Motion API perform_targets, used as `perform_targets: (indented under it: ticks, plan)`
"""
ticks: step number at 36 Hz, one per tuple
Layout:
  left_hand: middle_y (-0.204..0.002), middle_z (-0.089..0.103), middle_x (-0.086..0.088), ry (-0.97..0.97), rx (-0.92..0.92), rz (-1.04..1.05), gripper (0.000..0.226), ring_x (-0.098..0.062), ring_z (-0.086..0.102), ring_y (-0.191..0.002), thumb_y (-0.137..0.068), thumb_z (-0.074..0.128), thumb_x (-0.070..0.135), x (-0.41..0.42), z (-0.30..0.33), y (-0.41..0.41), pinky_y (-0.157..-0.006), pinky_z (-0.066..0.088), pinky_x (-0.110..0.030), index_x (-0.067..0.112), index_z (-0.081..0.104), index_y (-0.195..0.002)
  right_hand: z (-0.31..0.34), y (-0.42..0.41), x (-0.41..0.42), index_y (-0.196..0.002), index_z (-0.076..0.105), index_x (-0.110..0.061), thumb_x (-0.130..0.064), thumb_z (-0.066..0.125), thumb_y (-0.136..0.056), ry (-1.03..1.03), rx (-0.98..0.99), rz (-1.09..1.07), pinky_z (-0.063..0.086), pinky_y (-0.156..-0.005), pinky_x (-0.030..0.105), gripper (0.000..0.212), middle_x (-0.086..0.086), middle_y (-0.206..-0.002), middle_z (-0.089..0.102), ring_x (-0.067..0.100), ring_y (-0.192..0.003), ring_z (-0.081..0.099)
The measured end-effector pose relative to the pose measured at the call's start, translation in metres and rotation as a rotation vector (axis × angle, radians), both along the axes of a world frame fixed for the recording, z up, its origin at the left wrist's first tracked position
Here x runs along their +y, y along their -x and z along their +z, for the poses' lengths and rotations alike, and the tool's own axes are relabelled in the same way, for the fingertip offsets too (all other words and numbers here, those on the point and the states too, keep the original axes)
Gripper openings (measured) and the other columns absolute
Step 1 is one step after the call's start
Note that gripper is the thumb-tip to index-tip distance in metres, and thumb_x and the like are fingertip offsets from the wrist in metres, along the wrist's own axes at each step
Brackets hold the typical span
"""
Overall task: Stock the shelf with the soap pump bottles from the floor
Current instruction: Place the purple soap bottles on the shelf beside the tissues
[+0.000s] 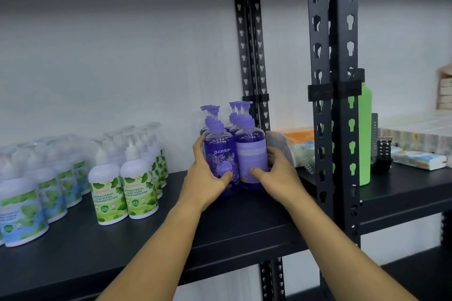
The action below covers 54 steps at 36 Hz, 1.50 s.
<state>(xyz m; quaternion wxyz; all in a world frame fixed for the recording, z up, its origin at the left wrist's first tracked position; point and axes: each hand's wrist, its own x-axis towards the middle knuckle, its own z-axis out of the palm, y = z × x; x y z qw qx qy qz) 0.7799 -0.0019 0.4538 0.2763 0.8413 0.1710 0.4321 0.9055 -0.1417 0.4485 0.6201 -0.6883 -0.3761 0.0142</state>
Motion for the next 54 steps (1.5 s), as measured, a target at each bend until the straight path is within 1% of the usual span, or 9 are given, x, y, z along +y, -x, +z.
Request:
perform_targets:
  ticks: [10,19,27,30,36,43,46,48,54]
  plan:
    - [-0.112,0.07,0.007,-0.016,-0.009,0.043,0.103,-0.014,0.069,-0.092,-0.071,0.082,0.036,-0.002,0.0,-0.001,-0.083,0.058,-0.045,0.052,0.007,-0.139,-0.001,-0.001,0.001,-0.144,0.043,-0.02,-0.015,0.075,-0.085,0.0,0.002,0.005,0.052,-0.088,0.028,0.067,0.002,-0.13,0.062,0.016,-0.11,0.062]
    - [-0.113,0.069,0.005,-0.015,0.006,0.028,0.103,-0.01,0.068,-0.092,-0.075,0.083,0.03,-0.003,0.002,0.0,-0.079,0.055,-0.028,0.046,0.007,-0.142,-0.002,-0.005,0.003,-0.146,0.041,-0.022,-0.018,0.074,-0.086,-0.026,0.013,0.004,0.054,-0.094,0.035,0.068,-0.001,-0.134,0.061,0.016,-0.112,0.063]
    - [-0.12,0.067,0.005,-0.002,0.071,0.031,0.11,-0.012,0.067,-0.097,-0.078,0.08,0.032,-0.009,0.004,0.008,-0.078,0.051,-0.024,0.044,-0.005,-0.147,0.006,-0.003,0.006,-0.153,0.027,-0.031,-0.02,0.071,-0.088,-0.143,-0.01,-0.025,0.052,-0.101,0.044,0.079,-0.003,-0.14,0.055,0.014,-0.121,0.058]
    - [-0.127,0.065,0.001,0.023,0.186,0.057,0.109,-0.019,0.064,-0.108,-0.085,0.074,0.04,-0.013,0.003,0.021,-0.083,0.046,-0.026,0.038,-0.011,-0.152,0.012,-0.001,0.006,-0.156,0.023,-0.031,-0.016,0.071,-0.09,-0.182,-0.017,0.002,0.047,-0.107,0.038,0.083,-0.005,-0.147,0.048,0.012,-0.131,0.05]
    - [-0.158,0.035,-0.01,0.006,0.491,0.167,0.085,-0.026,0.038,-0.142,-0.092,0.056,0.057,-0.019,0.0,0.055,-0.111,0.036,-0.035,0.026,0.011,-0.158,0.023,0.0,0.008,-0.157,0.022,-0.027,-0.01,0.067,-0.09,-0.134,-0.105,0.051,0.038,-0.093,0.012,0.082,-0.018,-0.132,0.043,-0.002,-0.119,0.045]
    - [-0.167,0.004,-0.009,-0.078,0.948,0.267,0.083,-0.024,0.002,-0.154,-0.093,0.027,0.074,-0.023,-0.008,0.056,-0.123,0.005,-0.044,0.028,0.01,-0.16,0.017,-0.005,0.013,-0.157,0.022,-0.031,-0.011,0.069,-0.089,-0.096,-0.145,0.062,0.038,-0.083,-0.003,0.084,-0.02,-0.135,0.045,-0.003,-0.118,0.046]
    - [-0.167,-0.002,-0.009,-0.083,1.02,0.275,0.081,-0.024,-0.003,-0.154,-0.093,0.021,0.075,-0.023,-0.008,0.053,-0.123,0.0,-0.045,0.03,0.007,-0.16,0.012,-0.008,0.014,-0.154,0.028,-0.033,-0.019,0.076,-0.085,-0.112,-0.196,0.007,0.047,-0.103,0.023,0.085,-0.012,-0.143,0.05,0.005,-0.125,0.051]
    - [-0.167,-0.003,-0.008,-0.086,1.035,0.274,0.081,-0.023,-0.005,-0.154,-0.093,0.02,0.075,-0.023,-0.008,0.054,-0.123,-0.001,-0.045,0.03,0.005,-0.16,0.008,-0.008,0.015,-0.151,0.029,-0.039,-0.03,0.079,-0.081,-0.105,-0.239,-0.035,0.05,-0.103,0.037,0.087,-0.009,-0.142,0.051,0.01,-0.126,0.052]
    - [-0.167,-0.003,-0.006,-0.087,1.039,0.278,0.081,-0.023,-0.004,-0.154,-0.093,0.02,0.075,-0.023,-0.007,0.056,-0.123,0.0,-0.045,0.031,0.005,-0.159,0.007,-0.006,0.012,-0.152,0.023,-0.044,-0.039,0.074,-0.084,-0.094,-0.288,-0.081,0.048,-0.103,0.041,0.086,-0.007,-0.147,0.044,0.014,-0.132,0.047]
